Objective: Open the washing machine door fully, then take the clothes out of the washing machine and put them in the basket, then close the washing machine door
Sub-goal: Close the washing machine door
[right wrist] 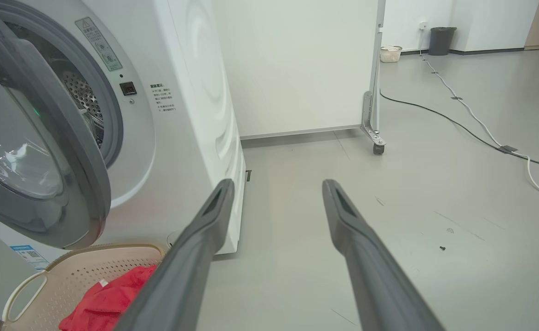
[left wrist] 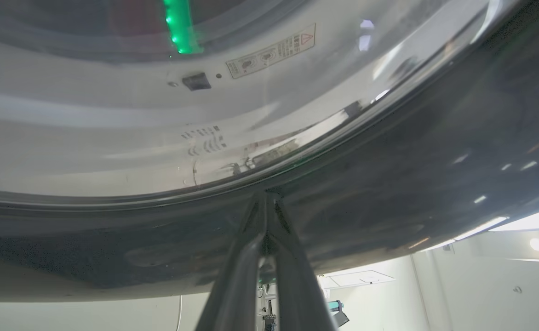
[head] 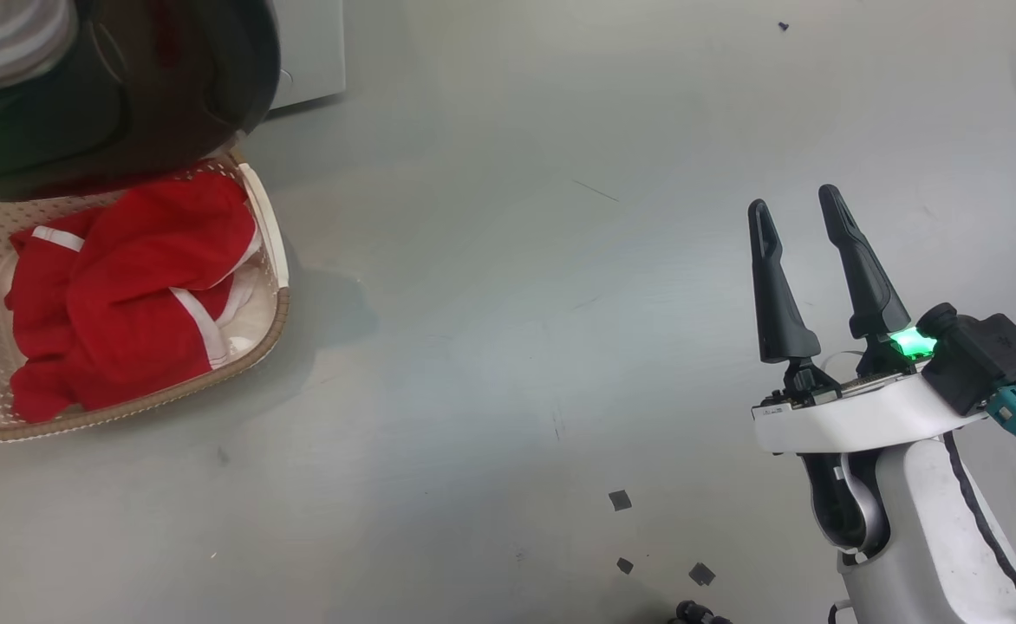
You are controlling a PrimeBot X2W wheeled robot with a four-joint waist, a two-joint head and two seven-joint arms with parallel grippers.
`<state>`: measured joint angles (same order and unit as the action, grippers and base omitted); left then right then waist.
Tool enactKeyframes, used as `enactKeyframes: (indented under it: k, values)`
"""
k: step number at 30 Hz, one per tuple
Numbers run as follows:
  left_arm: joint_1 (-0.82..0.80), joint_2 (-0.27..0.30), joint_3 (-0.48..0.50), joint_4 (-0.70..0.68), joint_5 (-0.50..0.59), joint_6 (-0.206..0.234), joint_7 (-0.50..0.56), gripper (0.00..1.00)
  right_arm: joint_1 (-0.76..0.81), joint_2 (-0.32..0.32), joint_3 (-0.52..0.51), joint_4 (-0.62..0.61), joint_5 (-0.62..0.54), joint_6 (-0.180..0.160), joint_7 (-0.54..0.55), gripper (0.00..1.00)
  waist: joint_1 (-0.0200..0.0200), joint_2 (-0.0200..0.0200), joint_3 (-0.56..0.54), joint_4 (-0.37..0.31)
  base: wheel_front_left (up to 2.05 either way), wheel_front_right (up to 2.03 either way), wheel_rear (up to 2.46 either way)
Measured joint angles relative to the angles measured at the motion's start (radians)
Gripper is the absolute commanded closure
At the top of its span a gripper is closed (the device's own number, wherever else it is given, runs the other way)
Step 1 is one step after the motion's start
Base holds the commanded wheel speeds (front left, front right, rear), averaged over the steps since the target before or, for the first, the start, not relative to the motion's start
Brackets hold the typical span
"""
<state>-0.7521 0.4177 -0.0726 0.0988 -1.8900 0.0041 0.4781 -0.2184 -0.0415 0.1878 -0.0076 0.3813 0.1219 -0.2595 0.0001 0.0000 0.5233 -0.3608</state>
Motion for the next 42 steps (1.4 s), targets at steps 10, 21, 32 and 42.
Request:
enactKeyframes:
  k: [10,21,32,42]
  values:
    - [0.154,-0.045,0.05,0.021,-0.017,-0.094,-0.032,1.0,0.003,0.0,-0.013,0.014,-0.023,0.0,0.0,0.0,0.0,0.0,-0.04,0.057,0.0,0.0,0.0]
    - [0.402,-0.128,0.067,-0.019,-0.017,-0.122,-0.08,1.0,0.039,-0.001,-0.033,0.037,-0.06,0.0,0.0,0.0,0.0,0.0,-0.107,0.13,0.0,0.0,0.0]
    - [0.616,-0.234,0.082,-0.106,-0.019,-0.124,-0.111,0.57,0.082,-0.001,-0.042,0.059,-0.085,0.0,0.0,0.0,-0.0001,0.0,-0.19,0.186,0.0,0.0,0.0]
    - [0.716,-0.321,0.139,-0.206,0.028,-0.125,-0.181,0.0,0.112,-0.001,-0.05,0.064,-0.1,0.0,0.0,0.0,0.0,0.0,-0.261,0.232,0.0,0.0,0.0]
